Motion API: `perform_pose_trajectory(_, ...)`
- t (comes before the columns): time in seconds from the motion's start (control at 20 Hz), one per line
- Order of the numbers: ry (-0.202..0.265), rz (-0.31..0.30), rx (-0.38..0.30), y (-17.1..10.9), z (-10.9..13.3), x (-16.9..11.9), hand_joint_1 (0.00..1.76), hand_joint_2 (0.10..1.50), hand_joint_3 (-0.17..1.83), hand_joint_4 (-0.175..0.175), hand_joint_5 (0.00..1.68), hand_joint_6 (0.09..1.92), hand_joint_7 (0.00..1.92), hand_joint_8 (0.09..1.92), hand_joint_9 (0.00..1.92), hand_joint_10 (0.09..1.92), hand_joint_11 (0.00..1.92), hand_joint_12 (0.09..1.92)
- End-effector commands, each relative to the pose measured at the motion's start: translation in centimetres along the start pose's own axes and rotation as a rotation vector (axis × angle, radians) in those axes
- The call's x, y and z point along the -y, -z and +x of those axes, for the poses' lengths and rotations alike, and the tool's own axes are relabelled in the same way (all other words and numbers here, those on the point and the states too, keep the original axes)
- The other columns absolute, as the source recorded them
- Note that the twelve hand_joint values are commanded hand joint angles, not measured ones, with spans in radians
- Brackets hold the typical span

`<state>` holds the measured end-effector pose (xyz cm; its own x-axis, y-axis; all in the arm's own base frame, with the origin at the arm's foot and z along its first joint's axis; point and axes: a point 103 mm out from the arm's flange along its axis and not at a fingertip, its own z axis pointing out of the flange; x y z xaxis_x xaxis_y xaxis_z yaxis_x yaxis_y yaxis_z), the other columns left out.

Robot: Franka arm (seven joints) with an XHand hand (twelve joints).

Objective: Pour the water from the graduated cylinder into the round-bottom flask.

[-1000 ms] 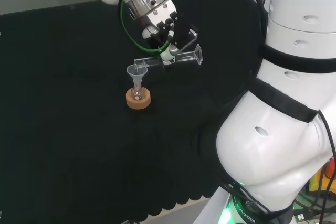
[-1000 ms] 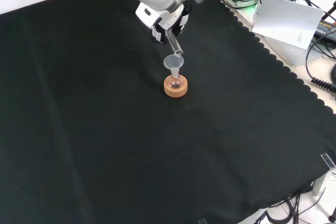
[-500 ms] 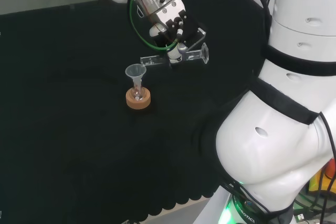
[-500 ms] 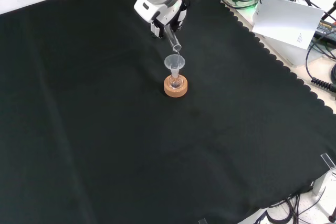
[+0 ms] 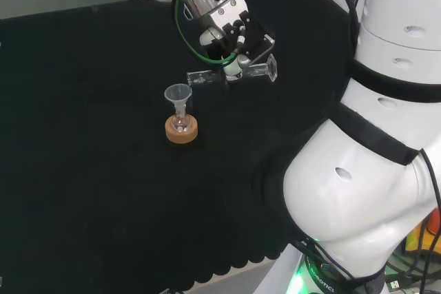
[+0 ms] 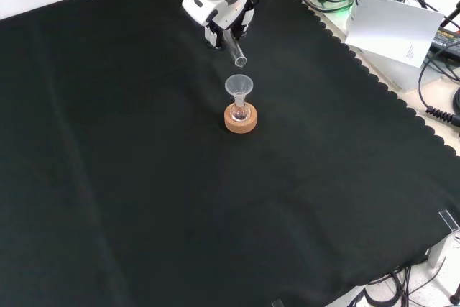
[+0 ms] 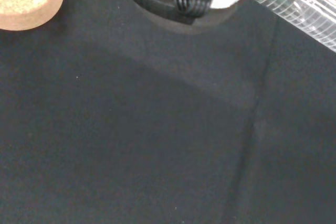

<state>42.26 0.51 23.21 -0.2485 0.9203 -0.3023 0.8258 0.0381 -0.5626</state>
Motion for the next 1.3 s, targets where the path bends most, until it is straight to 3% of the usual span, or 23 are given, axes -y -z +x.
perform_pose_trajectory(0.05,-0.003,0.0,-0.003,0.1,0.4,-0.2,1.42,0.96,0.0,-0.175,1.3,0.45,1.22,0.63,1.56,0.09,1.25,0.71)
perform_pose_trajectory(0.65,-0.024,0.017,0.029,1.2,3.5,-1.6,1.42,0.96,0.0,-0.175,1.3,0.45,1.22,0.63,1.56,0.09,1.25,0.71)
perform_pose_trajectory(1.0,-0.026,0.014,0.049,1.1,2.7,-1.2,1.42,0.96,0.0,-0.175,1.3,0.45,1.23,0.63,1.56,0.09,1.25,0.71)
perform_pose_trajectory(1.1,-0.022,0.007,0.037,0.5,1.4,-0.9,1.42,0.96,0.0,-0.175,1.3,0.45,1.23,0.63,1.56,0.09,1.25,0.71)
perform_pose_trajectory(1.3,-0.03,0.012,0.066,1.0,2.5,-1.1,1.42,0.96,0.0,-0.175,1.3,0.45,1.23,0.62,1.56,0.09,1.25,0.71)
